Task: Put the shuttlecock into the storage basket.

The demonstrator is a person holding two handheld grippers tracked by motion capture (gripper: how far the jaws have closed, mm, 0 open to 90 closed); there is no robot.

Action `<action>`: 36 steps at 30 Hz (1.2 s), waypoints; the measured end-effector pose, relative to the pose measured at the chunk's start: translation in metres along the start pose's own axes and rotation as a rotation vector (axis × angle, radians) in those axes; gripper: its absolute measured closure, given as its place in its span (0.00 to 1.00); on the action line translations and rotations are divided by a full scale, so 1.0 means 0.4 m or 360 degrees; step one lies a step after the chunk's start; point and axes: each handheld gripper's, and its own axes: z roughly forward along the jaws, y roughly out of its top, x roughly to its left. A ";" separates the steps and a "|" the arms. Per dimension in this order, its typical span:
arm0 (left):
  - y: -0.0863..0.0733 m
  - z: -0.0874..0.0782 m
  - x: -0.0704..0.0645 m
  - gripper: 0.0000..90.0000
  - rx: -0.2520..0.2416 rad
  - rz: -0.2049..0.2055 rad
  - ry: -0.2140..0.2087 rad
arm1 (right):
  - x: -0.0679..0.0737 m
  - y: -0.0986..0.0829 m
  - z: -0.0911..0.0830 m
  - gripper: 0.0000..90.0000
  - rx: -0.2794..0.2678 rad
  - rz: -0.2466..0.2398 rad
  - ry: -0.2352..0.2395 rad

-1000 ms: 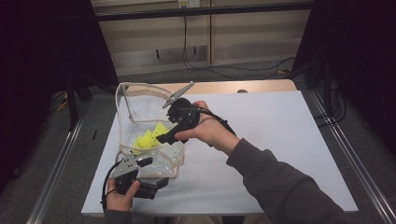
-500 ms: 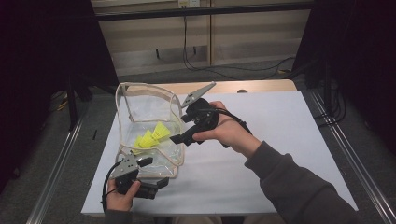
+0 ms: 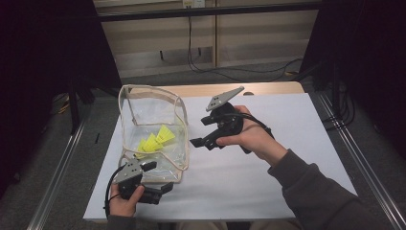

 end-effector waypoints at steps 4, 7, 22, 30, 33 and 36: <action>0.000 -0.001 0.000 0.03 -0.0001 0.0002 0.0001 | -0.009 -0.022 -0.011 0.17 -0.0011 0.0000 -0.0008; 0.000 0.000 0.000 0.03 -0.0001 0.0002 0.0000 | -0.019 -0.038 -0.022 0.16 -0.0021 0.0006 -0.0020; 0.000 0.000 0.000 0.03 0.0000 0.0003 -0.0001 | -0.047 -0.118 -0.050 0.15 -0.0024 0.0028 -0.0074; 0.001 -0.001 0.001 0.03 0.0005 0.0011 0.0004 | -0.054 -0.155 -0.058 0.15 -0.0037 0.0041 -0.0089; 0.001 -0.001 0.001 0.03 0.0009 0.0012 0.0005 | -0.055 -0.163 -0.058 0.15 -0.0032 0.0044 -0.0095; 0.001 -0.001 0.001 0.03 0.0005 0.0007 0.0000 | -0.057 -0.175 -0.058 0.15 -0.0028 0.0044 -0.0098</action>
